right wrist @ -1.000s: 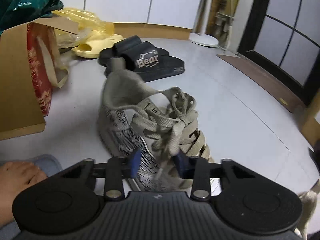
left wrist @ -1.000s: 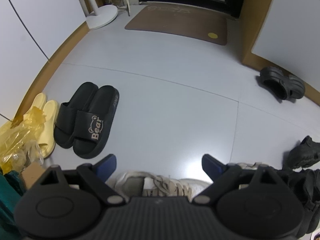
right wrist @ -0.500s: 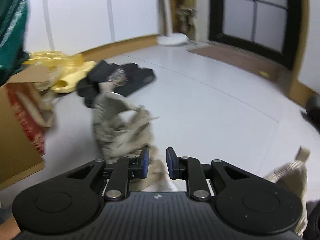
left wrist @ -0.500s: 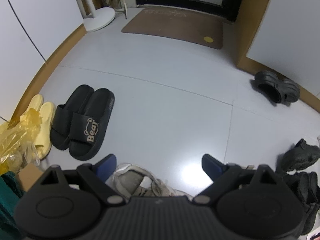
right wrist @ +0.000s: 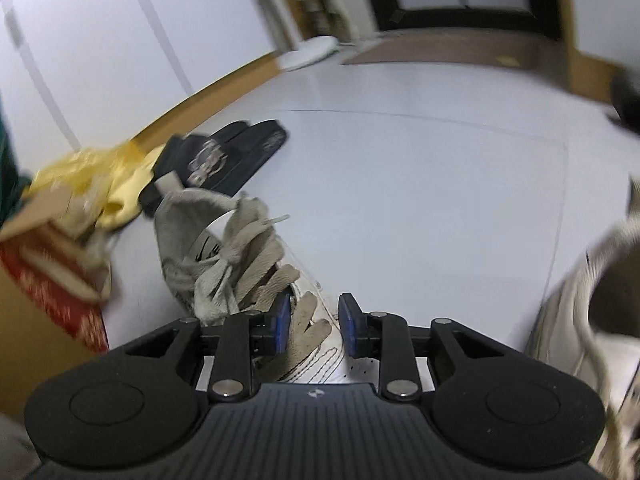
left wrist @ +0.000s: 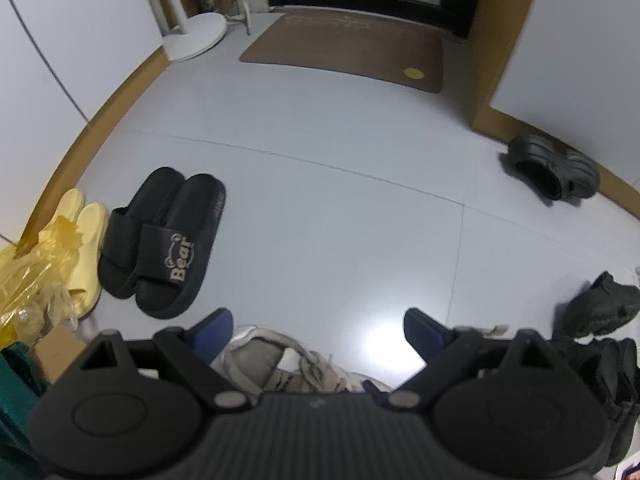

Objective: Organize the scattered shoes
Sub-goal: 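Lift and turn the sneaker with the right gripper parallel to the ERKE sneaker, then lower the sneaker to the floor and open the right gripper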

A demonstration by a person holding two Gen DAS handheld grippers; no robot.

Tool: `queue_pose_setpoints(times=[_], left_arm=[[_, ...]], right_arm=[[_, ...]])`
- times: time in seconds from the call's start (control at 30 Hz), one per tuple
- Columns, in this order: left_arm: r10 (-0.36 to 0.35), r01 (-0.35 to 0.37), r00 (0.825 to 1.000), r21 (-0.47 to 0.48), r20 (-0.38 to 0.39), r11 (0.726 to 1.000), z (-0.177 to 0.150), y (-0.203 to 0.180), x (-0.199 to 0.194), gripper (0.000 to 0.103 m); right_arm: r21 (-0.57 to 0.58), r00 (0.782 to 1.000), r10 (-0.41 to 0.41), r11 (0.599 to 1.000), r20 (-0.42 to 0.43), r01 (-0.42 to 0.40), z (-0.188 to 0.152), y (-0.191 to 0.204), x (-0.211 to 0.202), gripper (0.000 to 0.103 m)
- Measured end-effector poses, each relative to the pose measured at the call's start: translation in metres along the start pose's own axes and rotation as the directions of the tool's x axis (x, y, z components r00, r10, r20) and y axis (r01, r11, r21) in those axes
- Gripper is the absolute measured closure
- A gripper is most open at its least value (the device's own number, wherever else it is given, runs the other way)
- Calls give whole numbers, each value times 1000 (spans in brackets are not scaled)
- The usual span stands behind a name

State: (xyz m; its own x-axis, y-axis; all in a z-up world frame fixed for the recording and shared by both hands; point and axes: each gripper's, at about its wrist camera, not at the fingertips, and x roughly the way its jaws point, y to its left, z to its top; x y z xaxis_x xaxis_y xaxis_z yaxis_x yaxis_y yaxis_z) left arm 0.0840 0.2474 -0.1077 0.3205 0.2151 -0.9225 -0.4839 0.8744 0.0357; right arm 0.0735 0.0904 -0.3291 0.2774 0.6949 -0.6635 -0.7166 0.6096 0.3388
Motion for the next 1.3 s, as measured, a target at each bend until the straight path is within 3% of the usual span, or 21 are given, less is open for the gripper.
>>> queue_pose_setpoints(times=[0.2, 1.07, 1.17, 1.23, 1.3], left_arm=[[-6, 6, 1000, 8, -8, 1000, -1, -4, 1, 9], [-31, 31, 1000, 25, -4, 999, -5, -11, -4, 9], [-16, 16, 1000, 39, 0, 999, -7, -10, -3, 9], [0, 0, 1000, 23, -4, 1000, -6, -4, 0, 9], [0, 0, 1000, 4, -8, 1000, -5, 1, 0, 9]], right_arm=[[150, 998, -60, 987, -22, 62, -8, 5, -6, 76], [313, 993, -89, 944, -73, 108, -26, 15, -27, 80], [217, 994, -67, 973, -82, 84, -24, 25, -27, 72], [143, 997, -44, 988, -62, 53, -25, 32, -29, 45], [106, 998, -45, 993, -49, 50, -26, 35, -29, 25]])
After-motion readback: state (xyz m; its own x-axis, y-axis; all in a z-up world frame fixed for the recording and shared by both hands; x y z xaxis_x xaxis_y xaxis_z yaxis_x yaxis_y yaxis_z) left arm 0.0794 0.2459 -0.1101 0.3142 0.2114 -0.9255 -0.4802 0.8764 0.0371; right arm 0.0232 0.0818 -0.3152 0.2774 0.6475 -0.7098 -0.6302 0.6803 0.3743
